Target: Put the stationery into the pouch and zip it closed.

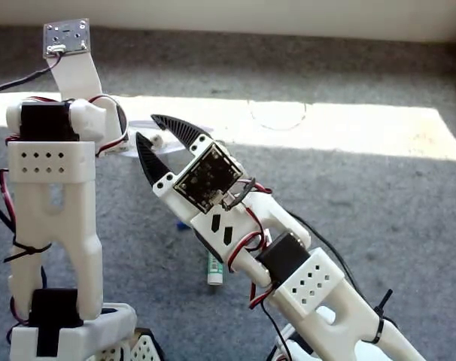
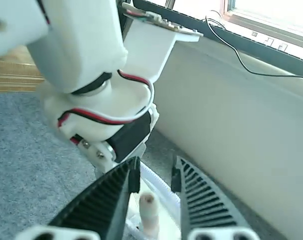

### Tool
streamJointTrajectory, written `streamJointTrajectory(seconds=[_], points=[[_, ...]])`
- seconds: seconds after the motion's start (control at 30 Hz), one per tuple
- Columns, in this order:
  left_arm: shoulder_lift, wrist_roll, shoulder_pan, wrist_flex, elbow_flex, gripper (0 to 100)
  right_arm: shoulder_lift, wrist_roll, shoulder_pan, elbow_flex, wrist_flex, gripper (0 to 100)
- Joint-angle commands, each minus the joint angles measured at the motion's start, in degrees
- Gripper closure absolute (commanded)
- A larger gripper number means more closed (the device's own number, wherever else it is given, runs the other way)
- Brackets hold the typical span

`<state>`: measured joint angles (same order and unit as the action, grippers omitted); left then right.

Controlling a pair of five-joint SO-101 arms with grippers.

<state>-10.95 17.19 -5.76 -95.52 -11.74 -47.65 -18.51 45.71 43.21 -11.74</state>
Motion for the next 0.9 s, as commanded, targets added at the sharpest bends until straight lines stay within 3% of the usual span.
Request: streamJointTrajectory(seconds=[0.0,0.23,0.5,0.87], points=[[0.0,-0.4,0.7,0.0,0.0,99,-1.5,1.9,0.4,-1.5,-0.3,88.5],[0.0,-0.4,0.7,0.0,0.0,99,-1.5,4.1,0.0,-8.8,-9.5,88.5],[-0.1,-0.4,-1.5,0.1,0.0,99,-1.2,10.5,-6.2,-19.9,-21.9,88.5],[-0.2,-0.4,-1.8,0.0,0.0,99,-1.1,10.7,-6.5,-24.9,-31.9,88.6]])
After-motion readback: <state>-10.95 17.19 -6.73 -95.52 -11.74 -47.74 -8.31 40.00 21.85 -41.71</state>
